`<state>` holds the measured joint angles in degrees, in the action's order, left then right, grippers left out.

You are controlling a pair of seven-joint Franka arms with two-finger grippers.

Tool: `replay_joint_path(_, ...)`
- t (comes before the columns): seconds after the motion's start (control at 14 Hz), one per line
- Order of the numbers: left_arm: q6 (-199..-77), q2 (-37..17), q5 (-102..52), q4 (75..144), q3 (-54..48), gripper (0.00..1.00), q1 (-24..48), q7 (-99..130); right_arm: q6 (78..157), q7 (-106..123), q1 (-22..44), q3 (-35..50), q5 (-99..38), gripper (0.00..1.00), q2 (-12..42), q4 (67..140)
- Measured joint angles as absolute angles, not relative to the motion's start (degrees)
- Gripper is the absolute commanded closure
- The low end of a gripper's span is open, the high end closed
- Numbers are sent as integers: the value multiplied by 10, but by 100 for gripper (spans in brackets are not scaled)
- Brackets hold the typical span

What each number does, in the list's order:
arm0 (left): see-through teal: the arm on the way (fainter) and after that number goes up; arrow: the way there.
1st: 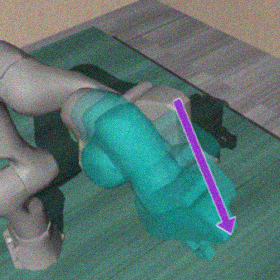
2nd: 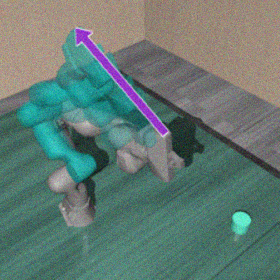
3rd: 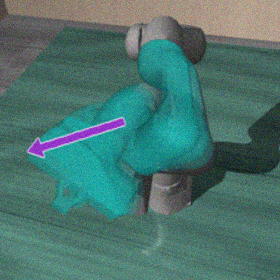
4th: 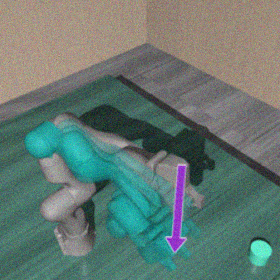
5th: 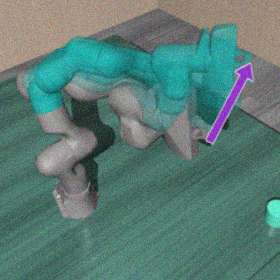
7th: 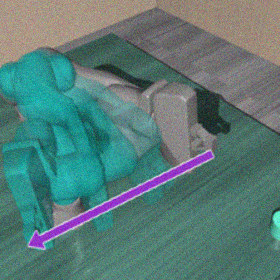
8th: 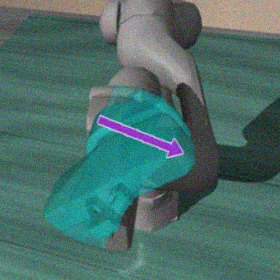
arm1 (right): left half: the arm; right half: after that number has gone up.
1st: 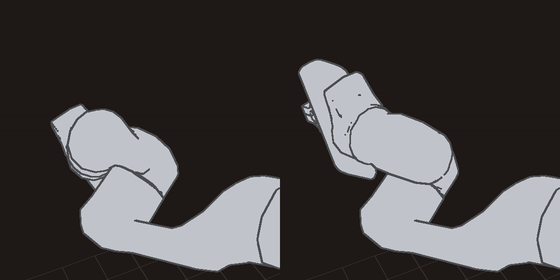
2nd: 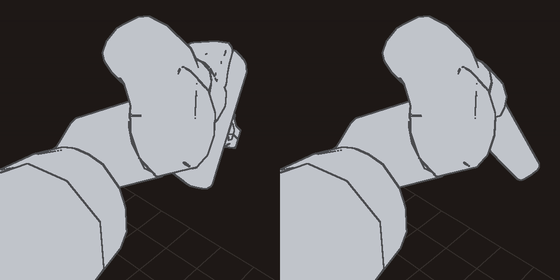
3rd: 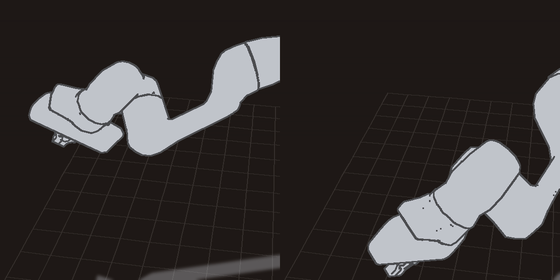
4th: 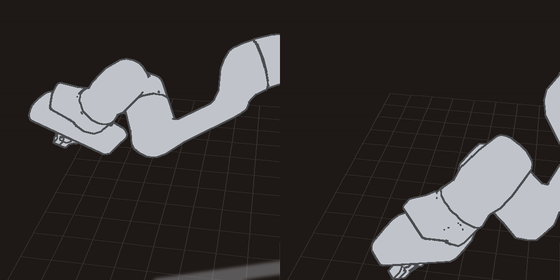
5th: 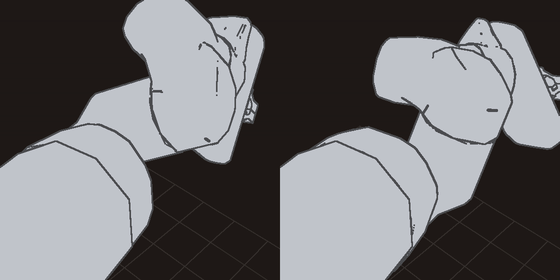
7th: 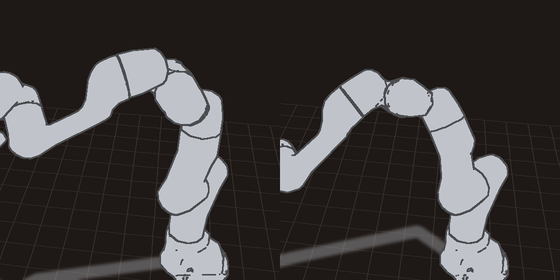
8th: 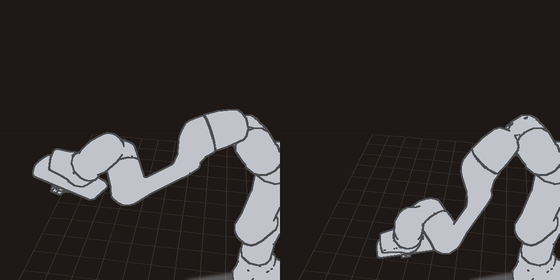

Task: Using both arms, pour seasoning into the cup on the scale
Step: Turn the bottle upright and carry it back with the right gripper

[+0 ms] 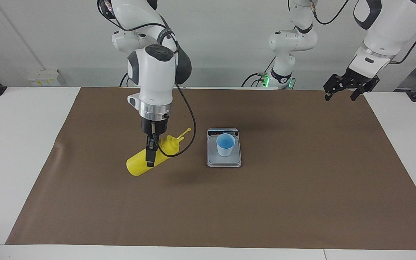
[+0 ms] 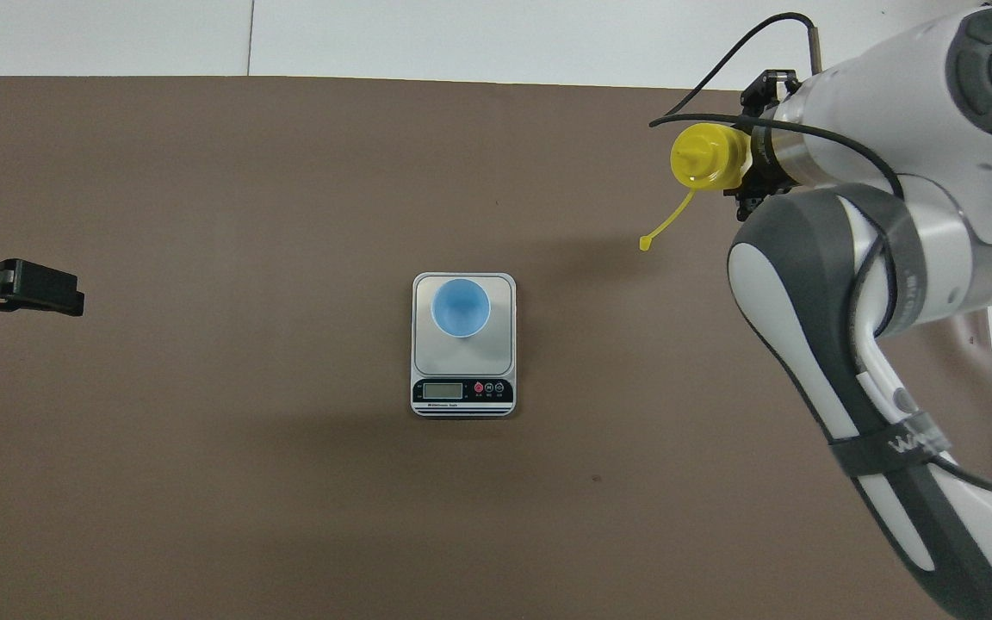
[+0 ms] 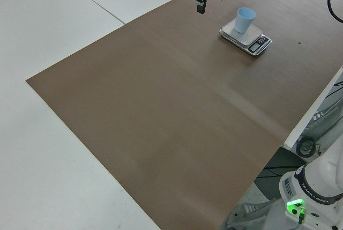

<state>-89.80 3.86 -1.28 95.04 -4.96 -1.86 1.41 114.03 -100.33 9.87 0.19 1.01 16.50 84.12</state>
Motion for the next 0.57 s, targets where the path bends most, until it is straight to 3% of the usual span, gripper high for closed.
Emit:
replay_joint_path(0.36,-898,39,-13,950,-50,0,-19,14,1058,-892,33,2,-130,100,155,854)
replay_joint_path(0.57,-898,39,-13,950,-50,0,-19,14,1054,-853,-6,2,-229,100,136,898)
